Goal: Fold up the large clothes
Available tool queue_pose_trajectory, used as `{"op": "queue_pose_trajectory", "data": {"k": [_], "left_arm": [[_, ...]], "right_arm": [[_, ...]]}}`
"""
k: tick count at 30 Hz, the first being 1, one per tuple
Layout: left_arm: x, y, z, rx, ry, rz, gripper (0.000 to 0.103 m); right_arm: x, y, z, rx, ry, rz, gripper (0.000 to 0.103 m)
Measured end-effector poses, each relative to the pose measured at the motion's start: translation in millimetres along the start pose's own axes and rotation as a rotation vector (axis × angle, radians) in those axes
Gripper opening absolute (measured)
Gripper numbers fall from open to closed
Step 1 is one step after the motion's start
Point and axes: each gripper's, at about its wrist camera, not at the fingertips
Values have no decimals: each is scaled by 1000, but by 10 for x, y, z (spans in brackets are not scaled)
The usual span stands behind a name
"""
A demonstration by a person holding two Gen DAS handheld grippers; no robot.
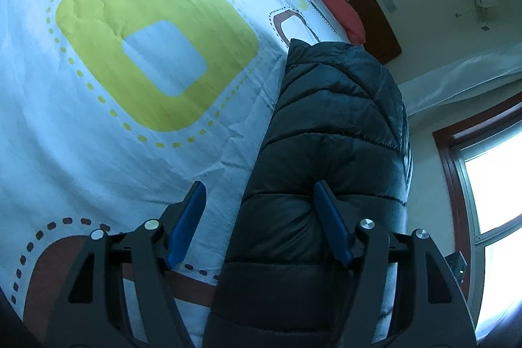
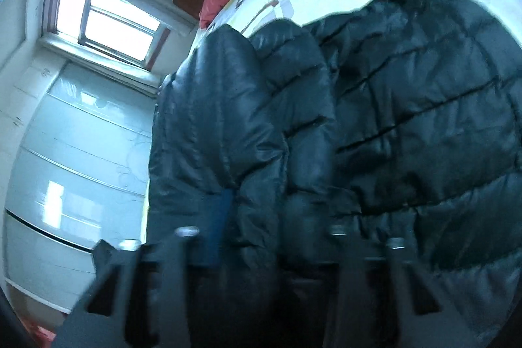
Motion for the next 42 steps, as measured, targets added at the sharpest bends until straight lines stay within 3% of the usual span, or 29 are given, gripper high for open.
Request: {"op": "queue_pose_trajectory", "data": {"k": [5,9,12,16,19,22,25,31,33,34,41,42], "left_arm": [[-182,126,-42,15,-26,-59,68],[-462,152,-182,35,-100,-113,69],[-609,10,-354,86,-129,-131,69],[-695,-192,-592,123,-149,-113,75],[-766,-316,-700,111,-198,-53,79],[-786,-444,-739,101,-234,19,80],[-754,-494,-706,109,-244,30,81],[-677,-352,-641,129,-194,-20,80],[-620,-219,-638,121,-176,-30,80],[-592,-164,-634,119,-168,-38,80],[-315,90,-800,110,-115,-84,85],[-295,51,-821,123,-102,-86,85]], "right_arm": [[243,558,-23,-163,82,-31,14],[66,1010,-58,-240,69,-72,14],[-160,1193,-118,-268,48,-155,14],[-714,1230,-218,-251,-66,-188,14],[-1024,1132,-307,-239,-151,-101,16],[-1144,1095,-294,-241,-145,-62,18],[-1203,1119,-259,-222,-176,-18,20],[-1023,1343,-185,-196,-165,-58,44],[-952,1420,-232,-201,-152,-60,61],[-889,1478,-287,-200,-145,-58,63],[-821,1621,-778,-167,-134,-88,64],[-901,1607,-823,-157,-145,-112,53]]}}
Point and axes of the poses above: each gripper's, at about its wrist camera, not at the fingertips, and y roughly against the way its jaws point, x to its left, z to its top, and after that the axes turned 1 degree about y, right-handed
